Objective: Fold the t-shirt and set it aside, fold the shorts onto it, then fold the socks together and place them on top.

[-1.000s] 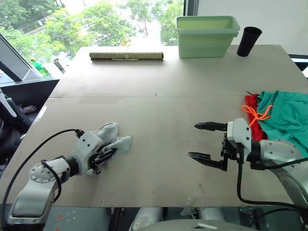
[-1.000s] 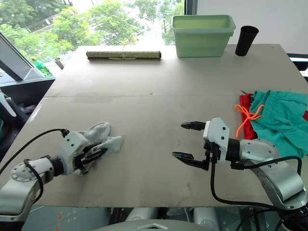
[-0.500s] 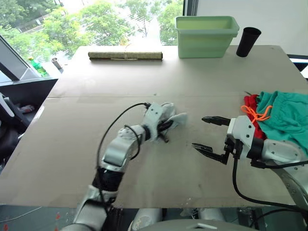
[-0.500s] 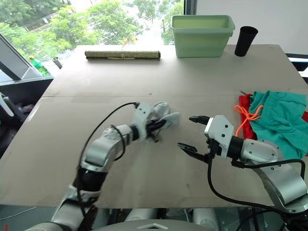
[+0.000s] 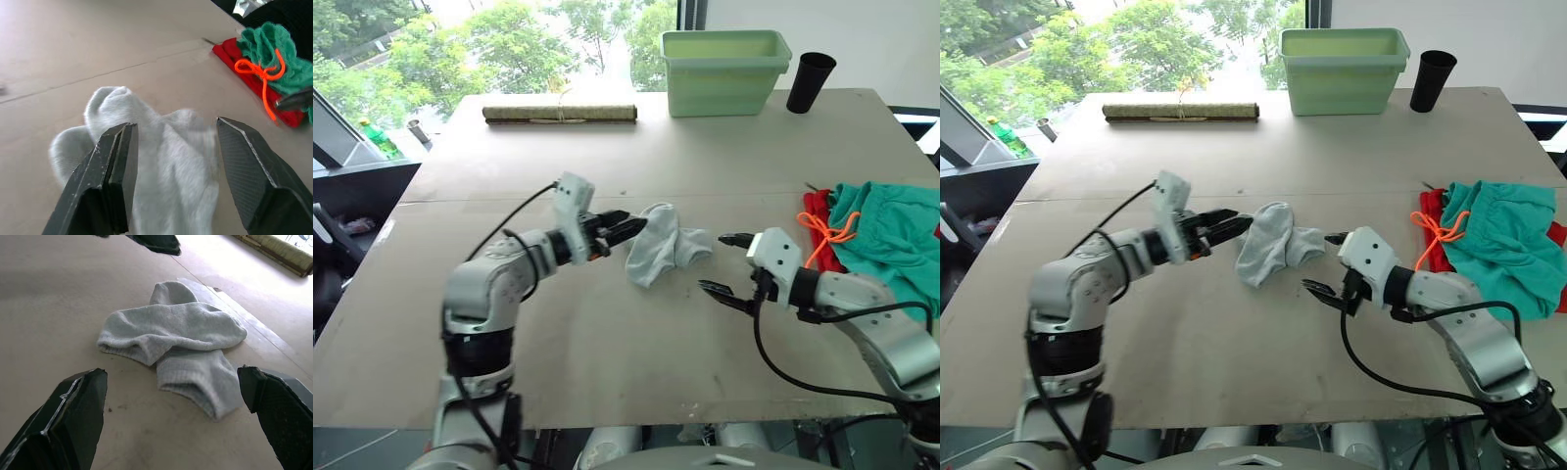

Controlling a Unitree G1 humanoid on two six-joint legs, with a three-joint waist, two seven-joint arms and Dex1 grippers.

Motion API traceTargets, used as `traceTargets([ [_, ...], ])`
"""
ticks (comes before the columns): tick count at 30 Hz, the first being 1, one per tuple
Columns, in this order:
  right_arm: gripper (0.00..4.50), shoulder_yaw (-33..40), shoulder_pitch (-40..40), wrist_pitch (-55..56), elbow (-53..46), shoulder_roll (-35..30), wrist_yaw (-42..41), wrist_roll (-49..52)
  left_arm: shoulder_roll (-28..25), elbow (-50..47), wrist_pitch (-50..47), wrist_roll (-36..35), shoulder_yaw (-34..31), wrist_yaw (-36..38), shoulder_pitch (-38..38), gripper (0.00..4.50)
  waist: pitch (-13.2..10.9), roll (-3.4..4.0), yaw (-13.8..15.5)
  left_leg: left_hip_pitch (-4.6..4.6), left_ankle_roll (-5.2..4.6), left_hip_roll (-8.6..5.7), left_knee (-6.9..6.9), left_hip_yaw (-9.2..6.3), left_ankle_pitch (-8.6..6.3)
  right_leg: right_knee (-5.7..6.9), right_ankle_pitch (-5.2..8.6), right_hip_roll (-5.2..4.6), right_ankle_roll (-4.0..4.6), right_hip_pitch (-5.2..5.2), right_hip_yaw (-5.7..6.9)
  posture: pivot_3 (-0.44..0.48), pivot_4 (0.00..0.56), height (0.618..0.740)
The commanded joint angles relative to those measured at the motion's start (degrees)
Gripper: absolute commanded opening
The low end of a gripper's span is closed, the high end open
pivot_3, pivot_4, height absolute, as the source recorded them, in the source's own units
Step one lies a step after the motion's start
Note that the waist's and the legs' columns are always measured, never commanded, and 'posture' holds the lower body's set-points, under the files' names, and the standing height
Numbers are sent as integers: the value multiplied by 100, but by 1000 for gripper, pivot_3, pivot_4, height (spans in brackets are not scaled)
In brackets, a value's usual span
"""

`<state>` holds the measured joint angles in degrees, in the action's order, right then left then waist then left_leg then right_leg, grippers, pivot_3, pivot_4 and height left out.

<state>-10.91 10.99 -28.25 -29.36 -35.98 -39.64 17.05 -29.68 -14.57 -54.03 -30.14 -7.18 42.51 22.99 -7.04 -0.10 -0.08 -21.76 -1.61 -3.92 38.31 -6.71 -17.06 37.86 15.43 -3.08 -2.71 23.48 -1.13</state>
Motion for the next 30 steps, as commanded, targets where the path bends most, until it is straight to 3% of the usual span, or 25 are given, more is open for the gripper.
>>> traceTargets([
  [1, 4500, -43, 152, 223, -31, 124, -55, -72, -370, -395, 635, 193, 447, 446, -298, 2732, 0, 1, 26, -1, 0, -1, 0, -1, 0, -2, 0, -1, 0, 0, 1, 0, 150, 740],
  [9, 4500, -65, 73, -50, -323, 314, 147, -173, -354, -597, 1606, 1212, 1812, 219, -459, 2732, -1, 0, 80, -4, 0, -4, 1, -1, 0, 1, 0, -5, 0, 0, -4, 0, 150, 740],
  [17, 4500, 38, -79, -362, -672, 267, 279, -159, -294, 52, 1849, 1856, 2304, 23, -263, 2732, -1, 0, 79, -4, 0, -4, 0, 1, 0, 5, 0, -1, 0, 6, -8, 0, 150, 740],
  [20, 4500, 15, -39, -351, -687, 192, 255, -234, -315, 473, 2211, 1944, 2435, 321, -253, 1852, -2, -1, 78, -3, 0, -5, 0, 1, 0, 5, 0, -1, 0, 6, -8, 0, 150, 740],
  [24, 4500, -227, 192, -141, -484, 14, 137, -587, -354, 782, 2327, 1674, 2219, 815, -124, 56, -1, -1, 77, -4, 0, -5, 1, 0, 0, 5, 0, -2, 0, 6, -6, 0, 150, 740],
  [30, 4500, -877, 758, 543, 117, -314, -374, -1371, -528, 762, 2008, 1080, 1889, 1551, 157, 56, -2, -2, 47, -5, -1, -5, 1, 0, 0, 5, 0, 1, 0, 8, -5, 0, 150, 740],
])
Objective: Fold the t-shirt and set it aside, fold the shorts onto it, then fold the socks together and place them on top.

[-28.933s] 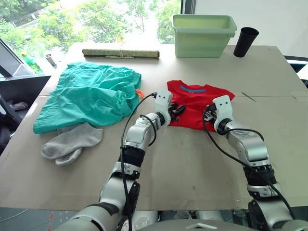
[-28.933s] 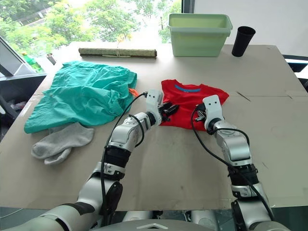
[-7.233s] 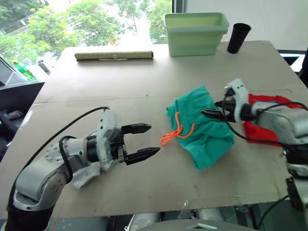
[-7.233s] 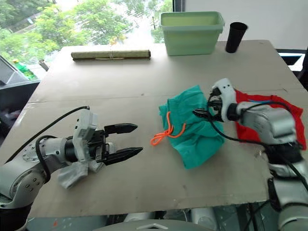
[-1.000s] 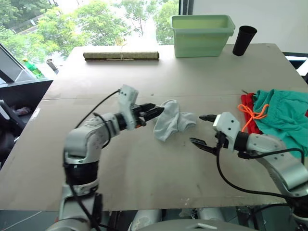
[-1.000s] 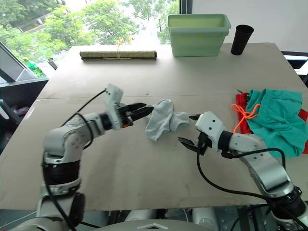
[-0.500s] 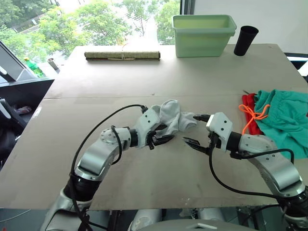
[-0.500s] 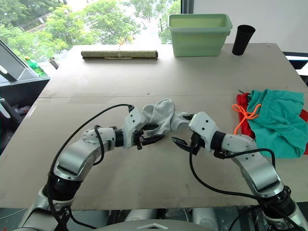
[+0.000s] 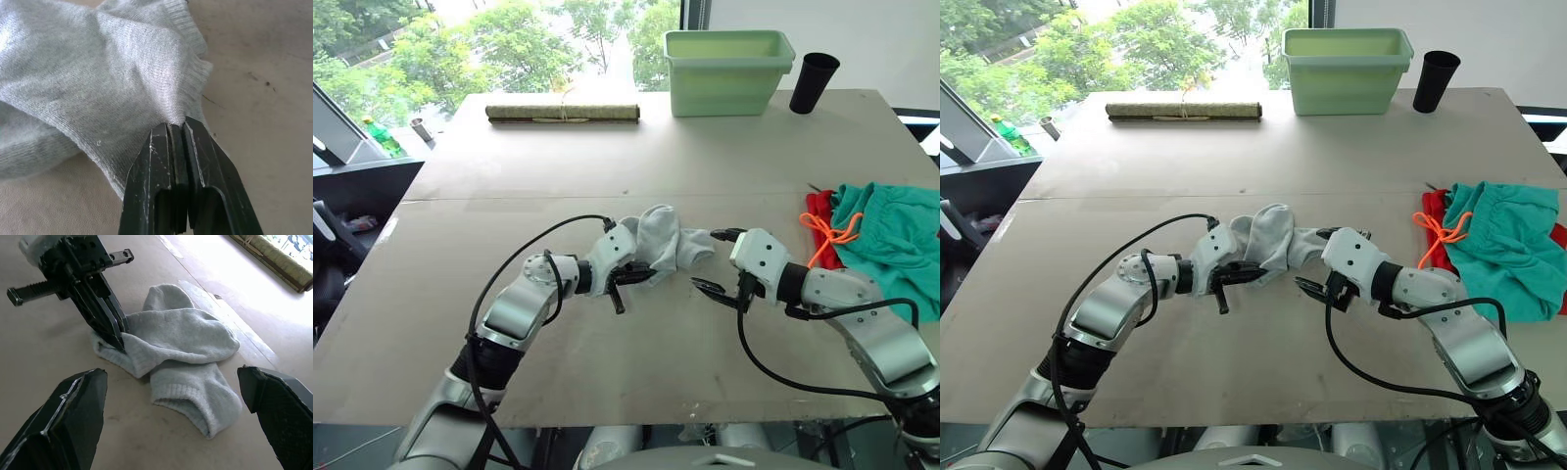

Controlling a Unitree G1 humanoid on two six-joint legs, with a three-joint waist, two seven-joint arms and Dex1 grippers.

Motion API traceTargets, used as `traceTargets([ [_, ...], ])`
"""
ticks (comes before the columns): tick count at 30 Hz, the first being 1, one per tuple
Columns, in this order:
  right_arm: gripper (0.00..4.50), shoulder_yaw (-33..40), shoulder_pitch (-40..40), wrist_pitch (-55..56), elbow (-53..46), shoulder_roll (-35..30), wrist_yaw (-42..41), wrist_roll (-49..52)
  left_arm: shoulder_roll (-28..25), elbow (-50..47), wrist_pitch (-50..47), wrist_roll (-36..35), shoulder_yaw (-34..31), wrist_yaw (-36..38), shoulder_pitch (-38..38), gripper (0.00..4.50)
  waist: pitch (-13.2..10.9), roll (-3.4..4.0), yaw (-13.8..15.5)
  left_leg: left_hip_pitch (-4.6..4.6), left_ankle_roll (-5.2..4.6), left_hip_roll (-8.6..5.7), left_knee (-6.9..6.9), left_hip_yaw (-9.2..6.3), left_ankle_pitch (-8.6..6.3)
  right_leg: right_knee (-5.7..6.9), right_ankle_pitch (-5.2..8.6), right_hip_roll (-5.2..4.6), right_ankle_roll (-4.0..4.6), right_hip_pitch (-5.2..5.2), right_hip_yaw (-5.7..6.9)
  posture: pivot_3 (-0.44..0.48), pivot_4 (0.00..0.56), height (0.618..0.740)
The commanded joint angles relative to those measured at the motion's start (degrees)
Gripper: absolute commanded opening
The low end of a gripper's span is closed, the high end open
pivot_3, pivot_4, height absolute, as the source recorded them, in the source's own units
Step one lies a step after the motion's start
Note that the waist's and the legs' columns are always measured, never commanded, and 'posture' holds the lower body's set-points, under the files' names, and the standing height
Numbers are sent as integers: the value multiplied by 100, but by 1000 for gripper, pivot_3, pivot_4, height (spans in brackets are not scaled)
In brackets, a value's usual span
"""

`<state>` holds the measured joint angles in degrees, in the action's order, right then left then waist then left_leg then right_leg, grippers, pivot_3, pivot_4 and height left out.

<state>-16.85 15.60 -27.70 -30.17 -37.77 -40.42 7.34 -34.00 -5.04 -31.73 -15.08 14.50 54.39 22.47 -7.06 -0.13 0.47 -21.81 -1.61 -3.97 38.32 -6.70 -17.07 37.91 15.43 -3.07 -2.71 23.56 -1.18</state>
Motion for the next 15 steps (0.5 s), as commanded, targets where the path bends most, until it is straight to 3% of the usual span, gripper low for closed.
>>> traceTargets([
  [1, 4500, -380, 391, 620, 319, -160, -373, -503, -112, -199, -288, -480, -302, 422, 252, 56, 0, 0, -10, 0, 0, 0, 0, -1, 0, 0, 0, 0, 0, 0, 1, 0, 150, 740],
  [10, 4500, -1041, 1600, 2189, 1616, 23, -924, -1501, 193, -212, -2368, -1355, -534, 181, 1246, 56, -4, -6, -62, -4, 0, 0, 6, -4, 0, 3, 0, 2, 0, 0, 8, 0, 150, 740],
  [14, 4500, -964, 1670, 2206, 1686, 225, -922, -1588, 182, -179, -2714, -1407, -414, 137, 1534, 56, -4, -7, -134, -4, 0, 1, 6, -6, 1, 3, 0, 4, 0, 0, 8, 0, 150, 740],
  [15, 4249, -942, 1659, 2151, 1672, 267, -929, -1607, 152, -208, -2676, -1389, -362, 169, 1550, 16, -4, -7, -138, -3, 1, 1, 5, -5, 1, 4, 0, 5, 0, 2, 4, 0, 150, 740],
])
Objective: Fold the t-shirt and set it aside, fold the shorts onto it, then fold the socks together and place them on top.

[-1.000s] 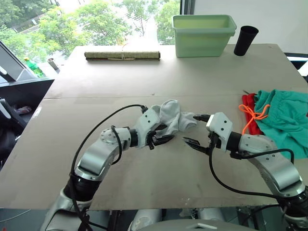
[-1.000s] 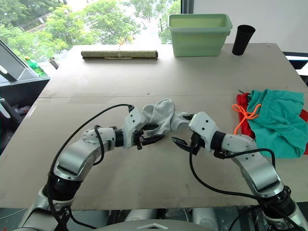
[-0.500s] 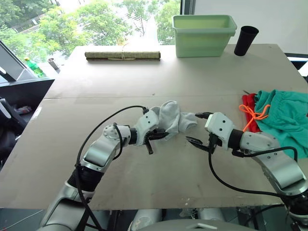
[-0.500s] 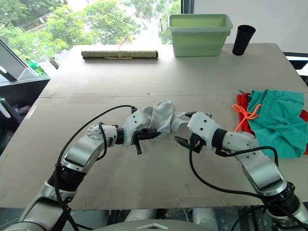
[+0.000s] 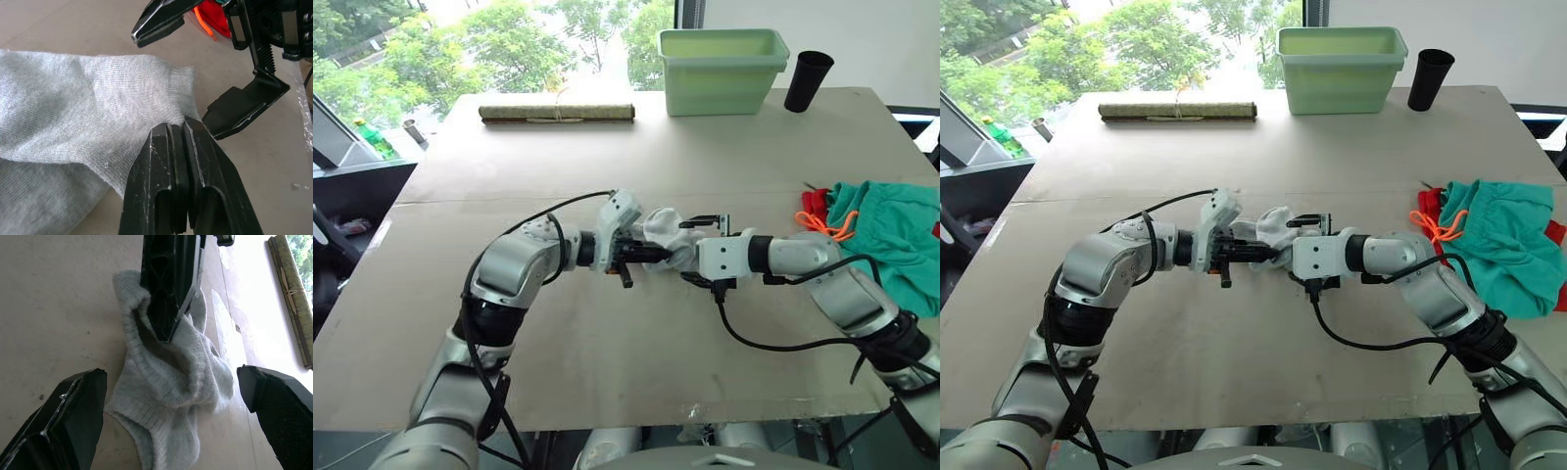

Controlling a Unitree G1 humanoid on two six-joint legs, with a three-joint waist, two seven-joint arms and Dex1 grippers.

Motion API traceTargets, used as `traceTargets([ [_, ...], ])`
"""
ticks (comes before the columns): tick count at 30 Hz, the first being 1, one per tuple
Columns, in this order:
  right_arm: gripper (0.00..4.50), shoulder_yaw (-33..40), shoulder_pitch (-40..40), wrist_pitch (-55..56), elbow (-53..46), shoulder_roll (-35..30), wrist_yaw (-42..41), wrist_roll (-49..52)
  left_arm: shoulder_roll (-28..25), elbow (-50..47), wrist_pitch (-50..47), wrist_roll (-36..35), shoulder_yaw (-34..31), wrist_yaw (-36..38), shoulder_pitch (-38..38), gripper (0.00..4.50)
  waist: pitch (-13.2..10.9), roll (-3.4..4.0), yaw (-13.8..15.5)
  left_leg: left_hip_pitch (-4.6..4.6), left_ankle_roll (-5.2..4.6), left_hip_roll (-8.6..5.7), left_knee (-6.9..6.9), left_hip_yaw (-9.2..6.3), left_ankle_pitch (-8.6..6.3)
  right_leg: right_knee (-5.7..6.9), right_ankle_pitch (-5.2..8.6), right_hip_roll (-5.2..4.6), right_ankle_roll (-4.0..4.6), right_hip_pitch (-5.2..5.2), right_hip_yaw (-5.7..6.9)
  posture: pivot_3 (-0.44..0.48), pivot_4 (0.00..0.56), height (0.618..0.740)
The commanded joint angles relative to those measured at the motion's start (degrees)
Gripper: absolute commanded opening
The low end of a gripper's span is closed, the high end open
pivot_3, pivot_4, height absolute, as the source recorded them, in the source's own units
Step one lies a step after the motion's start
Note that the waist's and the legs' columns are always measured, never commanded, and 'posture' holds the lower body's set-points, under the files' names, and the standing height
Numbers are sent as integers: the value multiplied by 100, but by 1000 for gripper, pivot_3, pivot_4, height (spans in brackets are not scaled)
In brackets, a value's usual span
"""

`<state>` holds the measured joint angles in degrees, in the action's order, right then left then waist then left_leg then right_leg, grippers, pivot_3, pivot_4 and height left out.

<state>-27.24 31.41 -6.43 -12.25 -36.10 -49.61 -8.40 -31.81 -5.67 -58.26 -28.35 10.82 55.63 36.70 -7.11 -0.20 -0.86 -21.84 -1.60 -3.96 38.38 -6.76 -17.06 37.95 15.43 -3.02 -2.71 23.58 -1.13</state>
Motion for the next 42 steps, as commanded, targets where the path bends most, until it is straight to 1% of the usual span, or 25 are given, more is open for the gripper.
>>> traceTargets([
  [1, 4099, 104, 39, 12, -132, 114, -11, -71, -51, -181, -56, -96, -6, 32, 146, 0, 0, 0, -9, 1, 0, 1, 0, 0, 0, 0, 0, 1, 0, 0, 0, 0, 150, 740],
  [3, 3322, 118, -30, 7, -151, 148, 30, -142, -29, -243, -121, -159, -23, 15, 169, 0, 0, 0, 1, 0, 2, 2, 0, 0, 1, -1, 0, 2, 0, 2, -2, 0, 150, 740],
  [4, 3025, 127, -47, 14, -155, 170, 50, -172, -19, -256, -157, -185, -34, 4, 177, 0, 0, 0, 6, -1, 2, 1, 1, -1, 1, -1, 0, 0, 0, 1, -1, 0, 150, 740],
  [6, 2128, 140, -67, -32, -191, 219, 31, -185, -38, -275, -124, -171, -9, 9, 185, 0, 0, 0, 7, -1, 2, 0, 1, -1, 1, -1, 0, 0, 0, 1, -1, 0, 150, 740],
  [7, 1459, 147, -79, -64, -211, 246, 29, -205, -57, -271, -64, -141, 9, 19, 193, 0, 0, 0, 6, -1, 2, 0, 1, 0, 1, -1, 0, 0, 0, 1, -2, 0, 150, 740],
  [9, 1096, 163, -105, -98, -236, 282, 14, -210, -86, -264, 66, -87, 36, 41, 206, 0, 0, 0, 5, 0, 2, 0, 1, 0, 1, -1, 0, 0, 0, 1, -2, 0, 150, 740],
  [10, 530, 175, -124, -114, -247, 301, 17, -212, -101, -269, 219, -33, 38, 49, 203, 0, 0, 0, 4, -1, 2, 0, 1, -1, 1, -1, 0, 0, 0, 2, -1, 0, 150, 740],
  [11, 151, 203, -155, -167, -265, 339, 21, -175, -118, -272, 299, -11, -10, 17, 198, 0, 0, 0, 4, 0, 2, 0, 1, 0, 1, -1, 0, 0, 0, 2, -3, 0, 150, 740],
  [12, 19, 244, -184, -233, -283, 389, 32, -121, -143, -338, 366, -162, -157, 151, 175, 375, 0, 0, 5, -1, 2, 0, 1, 0, 1, -1, 0, 0, 0, 2, -2, 0, 150, 740],
  [13, 0, 292, -208, -289, -296, 429, 52, -92, -172, -407, 258, -420, -349, 283, 171, 761, 0, 0, 4, -1, 2, 0, 1, 0, 1, -1, 0, 0, 0, 2, -2, 0, 150, 740],
  [14, 0, 395, -242, -480, -312, 528, 79, 33, -251, -387, 234, -550, -509, 382, 174, 924, 0, 0, -1, 0, 2, 0, 1, 0, 1, -1, 0, 0, 0, 2, -3, 0, 150, 740],
  [16, 0, 704, -305, -1059, -380, 828, 191, 423, -448, -92, 437, -635, -860, 538, 202, 1778, 0, 0, -10, -1, 2, 2, 0, -1, 1, 0, 0, 1, 0, 5, -3, 0, 150, 740],
  [17, 0, 899, -325, -1485, -431, 1022, 261, 688, -563, 82, 637, -634, -1030, 648, 200, 2336, 0, 0, -11, -1, 3, 2, -2, -3, 1, 0, 0, 1, 0, 6, -3, 0, 150, 740],
  [19, 0, 1181, -327, -2143, -525, 1292, 349, 1090, -740, 318, 1077, -526, -1222, 798, 135, 3163, 0, 0, -12, 0, 3, 2, -2, -3, 2, 0, 0, 1, 1, 6, -2, 0, 150, 740],
  [20, 0, 1320, -313, -2436, -568, 1435, 402, 1299, -783, 403, 1350, -436, -1291, 833, 60, 3546, 0, 0, -12, 0, 3, 2, -2, -3, 2, 0, 0, 1, 1, 6, -2, 0, 150, 740],
  [21, 0, 1493, -249, -2816, -626, 1612, 453, 1577, -833, 447, 1870, -258, -1315, 939, -122, 3725, 0, 0, -8, 0, 4, 2, -2, -4, 2, 0, 0, 1, 1, 6, -2, 0, 150, 740],
  [24, 0, 2033, 51, -3901, -740, 2073, 685, 2309, -871, 468, 2867, 62, -1330, 1104, -575, 3725, -1, 3, -16, 2, 4, 0, -4, -4, 2, -2, 0, -2, 1, 6, -4, 0, 150, 740],
  [25, 0, 2120, 116, -4090, -760, 2117, 735, 2421, -857, 481, 3027, 114, -1323, 1105, -638, 3725, -3, 5, -14, 1, 4, 0, -4, -4, 2, -2, 0, -2, 1, 6, -3, 0, 150, 740],
  [27, 0, 2242, 233, -4407, -826, 2127, 746, 2681, -844, 587, 3753, 482, -1201, 1100, -797, 3725, -3, 5, 7, -4, 4, -1, -4, -11, 2, -3, -1, -4, 1, 8, 4, 0, 150, 740],
  [30, 0, 2439, 447, -4789, -973, 2137, 717, 3184, -620, 934, 4889, 1130, -1003, 776, -986, 3725, -3, 5, 17, -3, 4, -8, -5, -20, 2, -4, -1, -13, 1, 6, 13, 0, 150, 740],
  [34, 0, 2433, 581, -4962, -1108, 1995, 684, 3522, -239, 1479, 5639, 1633, -868, 285, -899, 3725, -3, 5, 4, -4, 4, -13, -6, -21, 2, -1, -1, -14, 1, 6, 11, 0, 150, 740],
  [37, 0, 2442, 691, -5107, -1232, 1916, 709, 3795, 162, 2283, 6223, 2190, -565, -190, -543, 3725, -3, 5, 0, -3, 4, -13, -6, -23, 2, 2, -1, -13, 1, 7, 12, 0, 150, 740],
  [39, 0, 2465, 715, -5211, -1296, 1868, 779, 3936, 266, 2672, 6467, 2316, -502, -220, -395, 3725, -2, 4, -10, -4, 4, -15, -4, -24, 2, 3, -1, -13, 1, 7, 13, 0, 150, 740],
  [40, 0, 2526, 723, -5306, -1315, 1877, 854, 4025, 270, 2785, 6572, 2270, -476, -44, -372, 3496, -2, 3, -21, -5, 4, -16, -3, -24, 2, 3, -1, -13, 0, 7, 13, 0, 150, 740],
  [42, 0, 2720, 734, -5633, -1310, 1931, 1112, 4224, 270, 2891, 6674, 2033, -511, 315, -360, 2775, -1, 3, -45, -3, 4, -15, -5, -25, 2, 5, -1, -13, 0, 8, 12, 0, 150, 740],
])
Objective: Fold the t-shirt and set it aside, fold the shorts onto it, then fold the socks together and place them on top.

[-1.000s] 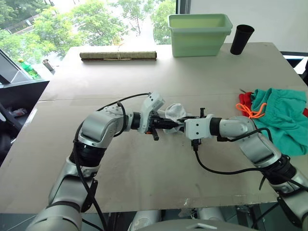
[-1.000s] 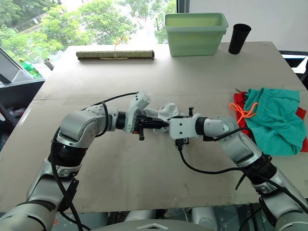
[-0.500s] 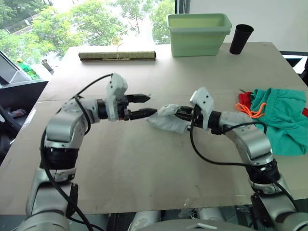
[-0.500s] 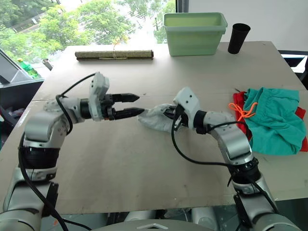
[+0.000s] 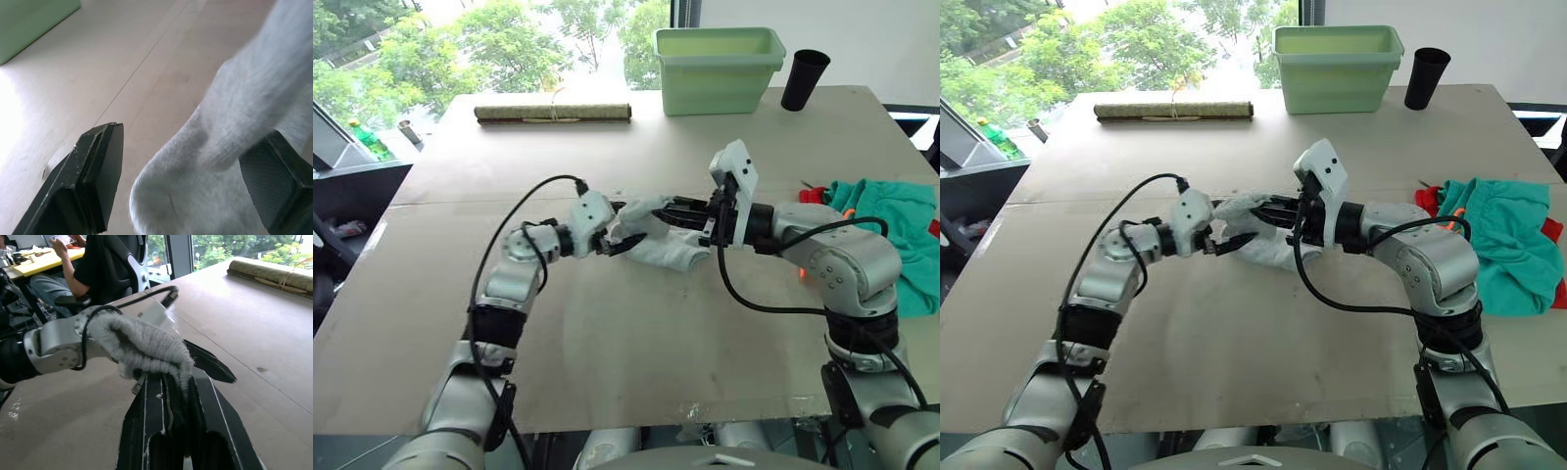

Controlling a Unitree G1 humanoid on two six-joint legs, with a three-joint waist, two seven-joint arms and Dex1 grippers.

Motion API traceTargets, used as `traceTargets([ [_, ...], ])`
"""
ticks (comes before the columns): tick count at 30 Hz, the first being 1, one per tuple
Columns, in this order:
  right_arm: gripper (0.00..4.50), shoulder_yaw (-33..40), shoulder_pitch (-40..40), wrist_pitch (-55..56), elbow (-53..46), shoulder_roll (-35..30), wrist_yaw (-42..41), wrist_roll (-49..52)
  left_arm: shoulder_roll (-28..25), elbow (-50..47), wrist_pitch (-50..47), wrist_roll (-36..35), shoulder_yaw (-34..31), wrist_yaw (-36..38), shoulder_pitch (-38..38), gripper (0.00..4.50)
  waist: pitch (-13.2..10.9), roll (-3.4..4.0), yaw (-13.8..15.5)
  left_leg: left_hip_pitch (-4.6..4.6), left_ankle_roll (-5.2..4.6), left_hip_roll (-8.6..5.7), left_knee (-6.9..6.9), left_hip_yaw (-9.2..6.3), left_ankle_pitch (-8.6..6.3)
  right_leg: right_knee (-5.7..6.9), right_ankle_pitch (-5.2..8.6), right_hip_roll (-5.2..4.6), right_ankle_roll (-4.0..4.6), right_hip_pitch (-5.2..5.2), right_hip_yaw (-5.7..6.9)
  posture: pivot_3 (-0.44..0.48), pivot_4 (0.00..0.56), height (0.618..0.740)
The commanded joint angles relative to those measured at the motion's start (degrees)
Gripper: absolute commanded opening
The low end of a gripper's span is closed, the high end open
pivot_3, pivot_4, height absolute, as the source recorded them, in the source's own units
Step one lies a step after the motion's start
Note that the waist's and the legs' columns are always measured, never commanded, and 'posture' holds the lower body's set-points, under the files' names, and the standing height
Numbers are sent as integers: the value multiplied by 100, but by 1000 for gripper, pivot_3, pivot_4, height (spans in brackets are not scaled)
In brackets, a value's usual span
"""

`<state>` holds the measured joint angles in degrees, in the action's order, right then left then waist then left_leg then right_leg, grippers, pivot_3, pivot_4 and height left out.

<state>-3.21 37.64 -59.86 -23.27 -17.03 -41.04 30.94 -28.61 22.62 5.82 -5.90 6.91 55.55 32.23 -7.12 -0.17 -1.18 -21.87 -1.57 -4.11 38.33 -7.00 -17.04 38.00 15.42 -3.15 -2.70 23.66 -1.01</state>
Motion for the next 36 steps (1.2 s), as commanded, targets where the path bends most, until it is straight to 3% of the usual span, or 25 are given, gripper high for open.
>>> traceTargets([
  [1, 0, 447, 95, -495, -179, 80, 427, 378, -82, -19, 84, -470, -177, 615, 65, 2387, 0, 0, -44, 0, 0, 0, 0, -1, 0, 0, 0, 0, 0, 1, 0, 0, 150, 740],
  [6, 0, 1117, -97, -1327, -46, 571, 1184, 826, -525, -249, -1471, -1435, -513, 1538, 284, 256, 0, 0, -125, -3, 0, 1, -2, -10, 0, 1, 0, 0, 0, 2, 2, 0, 150, 740],
  [7, 0, 1289, -142, -1530, -16, 746, 1384, 905, -706, -290, -1941, -1620, -542, 1783, 413, 34, 0, 0, -127, -4, 0, 1, -2, -15, 0, 4, 0, 2, 0, 2, 4, 0, 150, 740],
  [11, 0, 1833, -220, -2083, 197, 1478, 2209, 965, -1467, -286, -3550, -1952, -273, 2835, 1015, 34, 0, 0, -134, -3, 0, -2, -1, -19, 0, 11, 0, 2, 0, 3, 8, 0, 150, 740],
  [14, 0, 2238, -243, -2478, 367, 2139, 2751, 944, -1655, 131, -4161, -1674, 164, 3284, 1694, 34, 0, 2, -122, 2, 0, -10, -3, -24, 0, 51, 0, 1, 0, 4, 9, 0, 150, 740],
  [16, 0, 2479, -232, -2657, 465, 2492, 3081, 870, -1675, 380, -4391, -1458, 465, 3485, 2022, 34, 0, 3, -120, 7, -1, -32, 0, -45, 0, 83, 0, -7, 0, 10, 13, 0, 150, 740],
  [19, 0, 2893, -378, -2565, 710, 3097, 3937, 427, -1296, 1242, -4427, -900, 1096, 3543, 2751, 34, 0, 3, -103, 7, -1, -70, -2, -79, 1, 87, 0, -3, 0, 14, 12, 0, 150, 740],
  [22, 0, 2933, -556, -2235, 681, 3246, 4335, 319, -1004, 1958, -4121, -363, 1445, 3461, 3095, 34, 0, 3, -121, 5, -2, -88, 1, -90, 1, 87, 1, -8, 0, 23, 9, 0, 150, 740],
  [23, 686, 2913, -618, -2172, 625, 3266, 4388, 344, -924, 2148, -3965, -221, 1497, 3363, 3137, 732, 0, 3, -150, 6, -2, -89, 0, -90, 1, 88, 1, -12, 0, 32, 4, 0, 150, 740],
  [24, 892, 2893, -662, -2120, 591, 3276, 4434, 378, -856, 2312, -3844, -104, 1518, 3291, 3176, 939, 0, 3, -164, 7, -1, -88, -1, -100, 1, 91, 1, -12, 0, 33, -16, 0, 150, 740],
  [27, 2177, 2717, -858, -2071, 415, 3246, 4549, 455, -759, 2663, -3518, 144, 1494, 3183, 3205, 2223, 0, 3, -318, 3, 3, -88, -5, -116, 4, 94, 1, -8, 0, 50, -34, 0, 150, 740],
  [28, 2880, 2665, -934, -2099, 317, 3244, 4588, 477, -735, 2724, -3418, 160, 1400, 3073, 3197, 2839, 0, 3, -329, 1, 4, -88, -6, -118, 4, 95, 1, -1, 0, 63, -55, 0, 150, 740],
  [30, 3322, 2605, -1037, -2205, 99, 3221, 4583, 595, -756, 2777, -3361, 121, 1229, 3036, 3209, 3334, 0, 2, -371, 2, 5, -90, -8, -120, 4, 96, 1, 2, 0, 71, -69, 0, 150, 740],
  [31, 3794, 2288, -1121, -2340, -237, 2806, 4341, 720, -854, 2671, -3278, -23, 980, 2969, 3167, 3801, 0, 2, -374, 0, 5, -90, -10, -122, 4, 97, 0, 2, 0, 72, -67, 0, 150, 740],
  [33, 3794, 1868, -1216, -2470, -721, 2179, 3975, 884, -979, 2289, -3289, -313, 537, 2892, 3008, 3801, 1, 2, -408, -14, 5, -90, -6, -125, 4, 98, 0, 2, 0, 88, -68, 0, 150, 740],
  [36, 3794, 1098, -1209, -1700, -1139, 1067, 3363, 617, -944, 1098, -3035, -672, -79, 2480, 2328, 3801, 4, -1, -402, -23, 5, -102, -5, -124, 4, 95, 0, -5, -1, 100, -81, 0, 150, 740],
])
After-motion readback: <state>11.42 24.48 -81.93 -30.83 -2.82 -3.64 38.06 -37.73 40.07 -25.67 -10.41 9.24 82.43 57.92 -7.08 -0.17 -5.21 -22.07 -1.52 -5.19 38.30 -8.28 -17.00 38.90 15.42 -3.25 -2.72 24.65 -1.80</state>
